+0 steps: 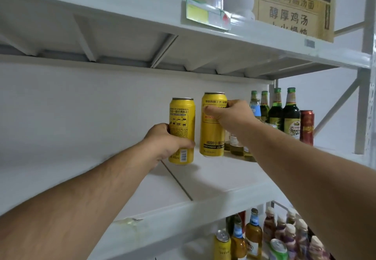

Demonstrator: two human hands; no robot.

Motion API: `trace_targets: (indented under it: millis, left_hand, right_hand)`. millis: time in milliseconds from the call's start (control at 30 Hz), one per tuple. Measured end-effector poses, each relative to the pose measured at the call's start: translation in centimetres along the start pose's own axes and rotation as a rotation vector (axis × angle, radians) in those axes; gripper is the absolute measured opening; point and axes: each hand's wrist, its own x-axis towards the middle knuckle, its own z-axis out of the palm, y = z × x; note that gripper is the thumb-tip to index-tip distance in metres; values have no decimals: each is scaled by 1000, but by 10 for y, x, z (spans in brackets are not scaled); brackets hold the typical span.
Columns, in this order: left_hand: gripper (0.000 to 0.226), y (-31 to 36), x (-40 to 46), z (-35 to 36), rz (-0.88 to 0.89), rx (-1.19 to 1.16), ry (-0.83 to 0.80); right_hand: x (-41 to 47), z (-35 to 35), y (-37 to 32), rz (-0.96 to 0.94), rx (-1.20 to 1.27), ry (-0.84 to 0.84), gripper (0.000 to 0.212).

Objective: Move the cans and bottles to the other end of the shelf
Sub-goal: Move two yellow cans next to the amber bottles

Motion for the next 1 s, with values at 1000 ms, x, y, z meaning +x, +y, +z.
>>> trace_targets:
  millis: [1000]
  left_hand:
    - [43, -8, 110, 76, -173, 55, 297]
  right_hand:
    - [201, 61, 111, 87, -6, -237, 41]
